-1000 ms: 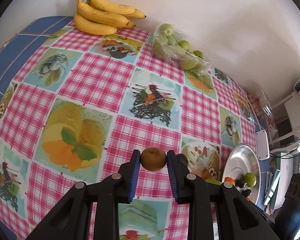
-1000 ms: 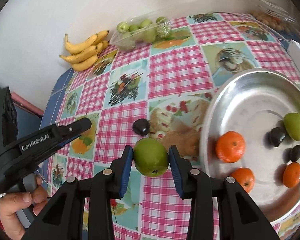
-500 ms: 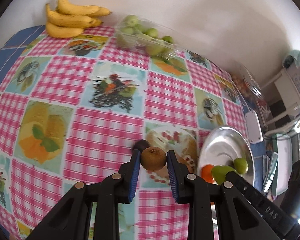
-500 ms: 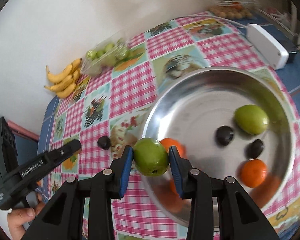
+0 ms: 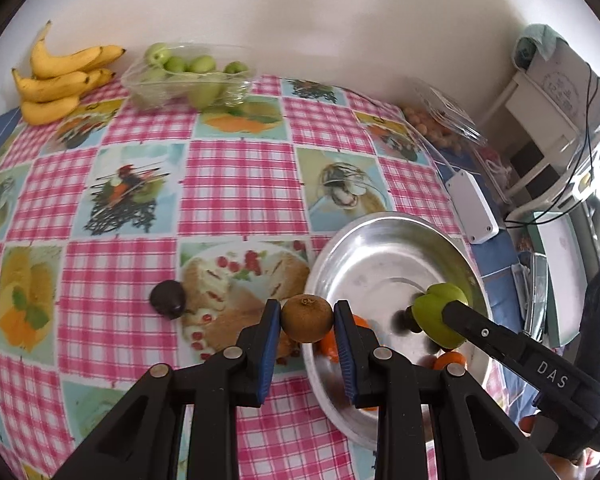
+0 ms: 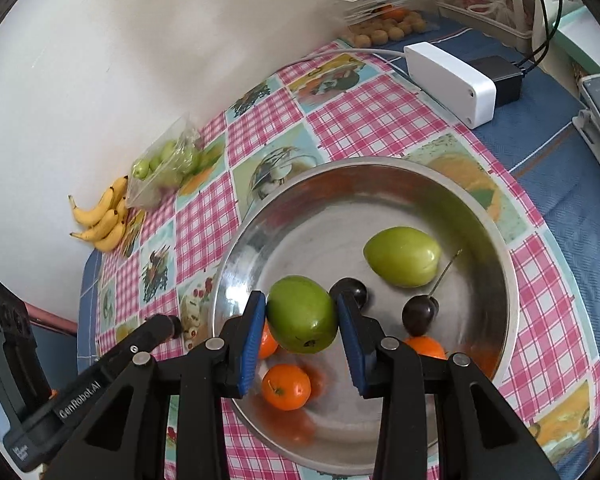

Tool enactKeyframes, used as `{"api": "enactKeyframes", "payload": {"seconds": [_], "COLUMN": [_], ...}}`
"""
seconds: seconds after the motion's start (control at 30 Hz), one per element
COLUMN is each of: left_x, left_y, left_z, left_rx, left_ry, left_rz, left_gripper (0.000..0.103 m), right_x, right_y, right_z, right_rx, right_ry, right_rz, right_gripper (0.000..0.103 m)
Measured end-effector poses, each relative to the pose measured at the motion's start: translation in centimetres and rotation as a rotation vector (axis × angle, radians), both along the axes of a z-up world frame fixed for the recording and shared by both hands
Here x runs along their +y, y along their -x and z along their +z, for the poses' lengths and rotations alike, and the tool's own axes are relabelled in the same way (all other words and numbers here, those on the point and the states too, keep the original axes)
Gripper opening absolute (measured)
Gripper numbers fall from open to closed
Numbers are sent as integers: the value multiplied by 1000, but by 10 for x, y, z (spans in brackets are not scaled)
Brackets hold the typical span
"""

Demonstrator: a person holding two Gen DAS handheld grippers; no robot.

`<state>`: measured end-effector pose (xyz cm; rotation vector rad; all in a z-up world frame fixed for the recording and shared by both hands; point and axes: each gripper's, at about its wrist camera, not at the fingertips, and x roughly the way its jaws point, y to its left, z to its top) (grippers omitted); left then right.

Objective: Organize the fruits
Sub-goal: 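Carry the green oval fruit and kiwi over the steel bowl with both grippers, then open both grippers to drop the green oval fruit and kiwi into the bowl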

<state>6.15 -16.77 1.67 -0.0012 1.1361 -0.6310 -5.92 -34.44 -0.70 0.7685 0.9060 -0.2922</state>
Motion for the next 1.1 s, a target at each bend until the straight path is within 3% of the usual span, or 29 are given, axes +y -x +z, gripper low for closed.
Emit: {"api": "enactKeyframes", "payload": {"seconds": [0.67, 1.1], "left_x": [-53, -54], "left_y": [-3, -6], "left_z": [-29, -38], "left_rx": [-9, 12], "left_ry": [-17, -28], "left_rz": [-81, -82], "left_gripper": [29, 30], "right_x": [-12, -10], "right_y": [-29, -33], "right_z": [-18, -23], "right_rx": [20, 46], "right_ry": [39, 48], "right_rz": [-4, 3], "right_gripper": [39, 39]}}
